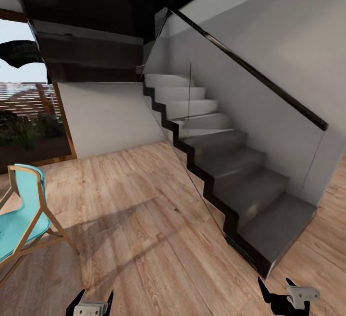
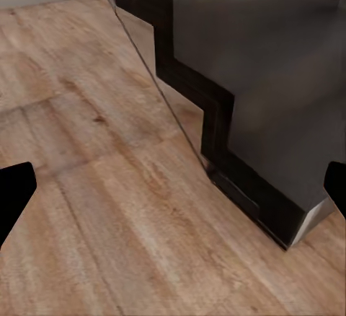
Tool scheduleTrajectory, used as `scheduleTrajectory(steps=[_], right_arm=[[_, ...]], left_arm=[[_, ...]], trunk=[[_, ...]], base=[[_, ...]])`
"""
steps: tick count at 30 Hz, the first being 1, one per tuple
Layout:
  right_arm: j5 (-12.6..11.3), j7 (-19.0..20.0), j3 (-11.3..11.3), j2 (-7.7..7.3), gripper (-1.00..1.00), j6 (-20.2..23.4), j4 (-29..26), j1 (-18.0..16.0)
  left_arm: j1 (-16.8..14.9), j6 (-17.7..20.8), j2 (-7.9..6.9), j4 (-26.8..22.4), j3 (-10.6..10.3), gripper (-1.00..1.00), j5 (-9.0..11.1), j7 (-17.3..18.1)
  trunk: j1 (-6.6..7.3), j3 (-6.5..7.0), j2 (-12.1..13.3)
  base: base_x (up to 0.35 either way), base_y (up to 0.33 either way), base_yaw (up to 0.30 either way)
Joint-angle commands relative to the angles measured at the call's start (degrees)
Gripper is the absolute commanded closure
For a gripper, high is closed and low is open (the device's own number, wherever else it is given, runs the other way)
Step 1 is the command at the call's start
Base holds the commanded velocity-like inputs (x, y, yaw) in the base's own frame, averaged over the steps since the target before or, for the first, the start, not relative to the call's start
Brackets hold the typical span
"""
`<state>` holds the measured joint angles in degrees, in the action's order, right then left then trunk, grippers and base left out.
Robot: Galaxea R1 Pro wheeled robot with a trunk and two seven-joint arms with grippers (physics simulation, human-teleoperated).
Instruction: Put the three can of soda from the living room inside the tash can in the kitchen.
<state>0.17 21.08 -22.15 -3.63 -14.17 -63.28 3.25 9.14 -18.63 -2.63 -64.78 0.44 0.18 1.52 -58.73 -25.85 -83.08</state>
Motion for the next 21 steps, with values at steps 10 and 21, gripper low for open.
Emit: scheduleTrajectory(steps=[10, 21], right_arm=[[0.1, -0.1, 0.0, 0.28, -1.00, -0.1, 0.0, 0.0], [0.1, -0.2, 1.8, 0.25, -1.00, -0.1, 0.2, 0.0]], left_arm=[[0.0, 0.0, -0.01, 0.0, 0.0, -1.00, 0.0, 0.0], [0.0, 0.0, 0.00, 0.0, 0.0, -1.00, 0.0, 0.1]], trunk=[[0.00, 0.02, 0.0], [0.00, 0.27, 0.0]], base=[[0.278, -0.165, 0.244], [0.254, -0.119, 0.256]])
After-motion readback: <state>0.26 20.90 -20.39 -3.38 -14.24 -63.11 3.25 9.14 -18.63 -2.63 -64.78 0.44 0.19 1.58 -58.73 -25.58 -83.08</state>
